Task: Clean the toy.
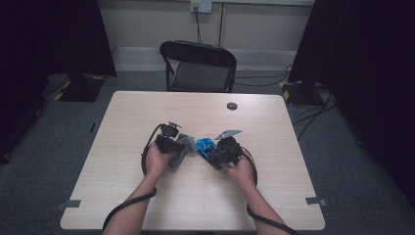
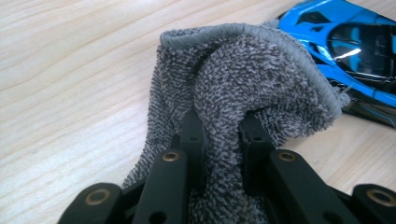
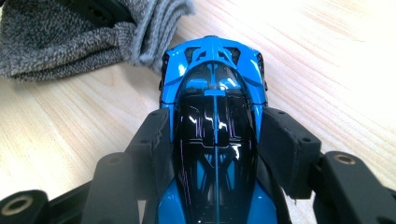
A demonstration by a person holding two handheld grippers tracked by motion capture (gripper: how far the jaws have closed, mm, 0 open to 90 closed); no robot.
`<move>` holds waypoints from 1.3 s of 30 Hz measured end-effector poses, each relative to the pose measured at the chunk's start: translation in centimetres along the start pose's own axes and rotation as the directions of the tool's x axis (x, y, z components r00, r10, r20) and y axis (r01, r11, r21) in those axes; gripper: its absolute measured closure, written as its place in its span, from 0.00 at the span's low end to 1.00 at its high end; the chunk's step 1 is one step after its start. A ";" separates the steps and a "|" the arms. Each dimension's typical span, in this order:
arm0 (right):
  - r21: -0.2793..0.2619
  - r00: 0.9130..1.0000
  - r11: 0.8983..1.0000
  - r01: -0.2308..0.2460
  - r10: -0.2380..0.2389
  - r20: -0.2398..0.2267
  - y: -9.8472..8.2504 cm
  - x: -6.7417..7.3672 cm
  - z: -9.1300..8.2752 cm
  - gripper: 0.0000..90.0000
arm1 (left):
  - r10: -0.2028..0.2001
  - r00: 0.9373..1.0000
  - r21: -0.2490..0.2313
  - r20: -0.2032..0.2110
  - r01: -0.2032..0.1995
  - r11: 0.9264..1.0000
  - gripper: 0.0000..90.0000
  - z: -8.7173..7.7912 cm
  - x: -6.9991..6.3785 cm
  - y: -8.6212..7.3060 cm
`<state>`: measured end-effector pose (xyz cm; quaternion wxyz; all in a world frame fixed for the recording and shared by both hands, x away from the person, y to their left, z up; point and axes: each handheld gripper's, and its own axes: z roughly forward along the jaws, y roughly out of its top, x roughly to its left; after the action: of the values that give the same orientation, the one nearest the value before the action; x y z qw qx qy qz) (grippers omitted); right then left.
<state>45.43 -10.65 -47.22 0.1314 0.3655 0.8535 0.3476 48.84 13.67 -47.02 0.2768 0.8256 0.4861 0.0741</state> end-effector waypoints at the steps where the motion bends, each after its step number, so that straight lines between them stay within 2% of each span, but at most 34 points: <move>1: 0.000 1.000 1.000 -0.001 0.001 -0.001 0.0 0.0 0.0 0.49 | -0.006 1.000 -0.006 -0.004 0.006 1.000 0.84 -0.1 0.1 -0.1; 7: -0.002 1.000 1.000 0.000 0.000 -0.002 -0.1 0.0 0.0 0.49 | -0.042 0.999 -0.029 -0.007 0.042 0.999 0.84 -0.5 0.9 -0.4; 13: -0.002 1.000 1.000 -0.001 0.001 -0.003 -0.1 0.0 -0.1 0.49 | -0.047 0.999 -0.054 0.002 0.047 0.997 0.84 -1.5 1.1 -0.4; 19: -0.003 1.000 1.000 -0.002 0.002 -0.002 -0.1 0.0 -0.1 0.49 | -0.014 0.999 -0.070 0.033 0.016 0.997 0.84 -3.1 0.5 -1.0; 24: 0.003 1.000 1.000 -0.002 0.002 0.001 -0.1 0.0 -0.1 0.49 | 0.031 0.997 -0.074 0.076 -0.025 0.997 0.84 -3.6 -1.0 -2.4; 26: 0.004 1.000 1.000 -0.002 0.002 -0.001 -0.1 0.0 -0.1 0.49 | 0.058 0.994 -0.066 0.097 -0.052 0.996 0.84 -3.8 -1.8 -2.9; 29: 0.004 1.000 1.000 -0.003 0.003 0.001 -0.1 0.0 -0.1 0.49 | 0.093 0.990 -0.060 0.104 -0.087 0.994 0.84 -3.9 -2.8 -3.4; 30: 0.004 1.000 1.000 -0.003 0.003 0.000 -0.1 0.0 -0.1 0.49 | 0.107 0.987 -0.058 0.117 -0.101 0.993 0.84 -3.9 -3.3 -3.7; 35: 0.005 1.000 1.000 -0.002 0.002 -0.001 -0.1 0.0 -0.1 0.49 | 0.144 0.980 -0.054 0.140 -0.138 0.989 0.84 -3.9 -4.7 -4.4; 39: 0.007 1.000 1.000 -0.002 0.002 -0.002 0.0 0.0 -0.1 0.49 | 0.159 0.974 -0.042 0.165 -0.154 0.987 0.84 -3.6 -5.7 -5.0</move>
<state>45.36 -10.73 -47.16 0.1288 0.3664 0.8545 0.3451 40.71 12.12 -45.85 0.3219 0.8605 0.3936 0.0331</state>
